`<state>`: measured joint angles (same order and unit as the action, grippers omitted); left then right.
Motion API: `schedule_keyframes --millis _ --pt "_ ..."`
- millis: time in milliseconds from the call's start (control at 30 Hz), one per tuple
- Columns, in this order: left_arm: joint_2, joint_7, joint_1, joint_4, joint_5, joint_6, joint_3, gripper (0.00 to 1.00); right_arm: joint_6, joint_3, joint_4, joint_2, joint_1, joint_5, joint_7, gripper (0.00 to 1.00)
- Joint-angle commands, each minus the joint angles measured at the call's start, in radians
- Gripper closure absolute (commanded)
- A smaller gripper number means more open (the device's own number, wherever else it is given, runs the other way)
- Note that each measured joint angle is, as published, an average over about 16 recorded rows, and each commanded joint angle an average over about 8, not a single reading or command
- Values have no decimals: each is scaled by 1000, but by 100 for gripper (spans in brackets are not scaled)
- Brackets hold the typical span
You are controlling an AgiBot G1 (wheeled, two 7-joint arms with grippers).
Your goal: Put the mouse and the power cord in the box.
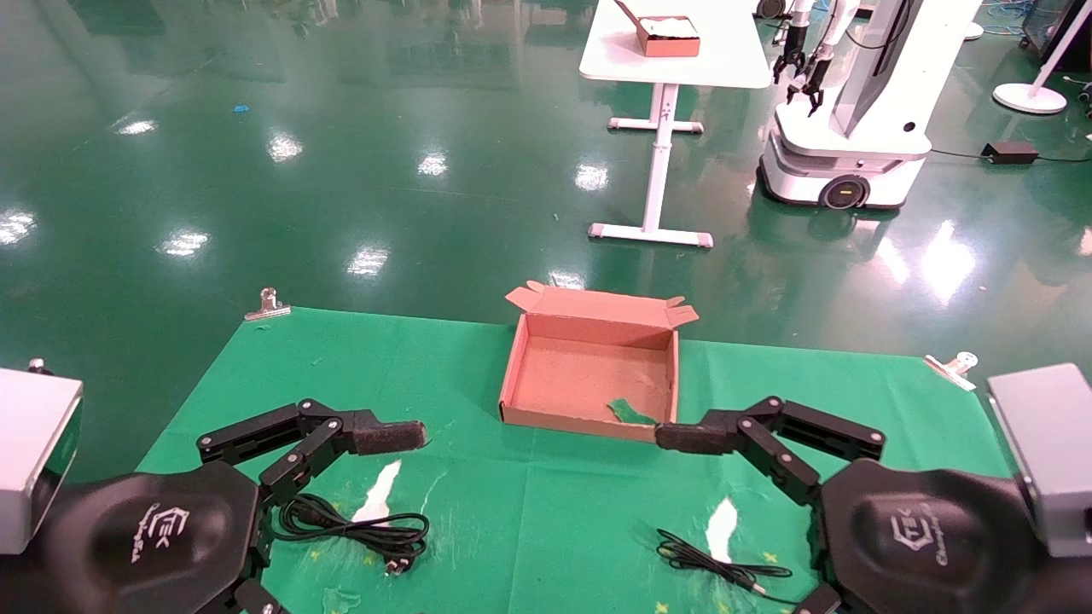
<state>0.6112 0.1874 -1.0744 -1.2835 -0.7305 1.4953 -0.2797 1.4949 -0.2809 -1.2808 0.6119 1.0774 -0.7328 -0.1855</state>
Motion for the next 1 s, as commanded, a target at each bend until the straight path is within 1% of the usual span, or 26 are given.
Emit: schedule_keyframes --millis 33,1000 --pt "0 0 0 0 0 0 0 0 0 0 0 0 0 0 0 0" --pt "0 0 0 0 0 0 0 0 0 0 0 0 0 0 0 0"
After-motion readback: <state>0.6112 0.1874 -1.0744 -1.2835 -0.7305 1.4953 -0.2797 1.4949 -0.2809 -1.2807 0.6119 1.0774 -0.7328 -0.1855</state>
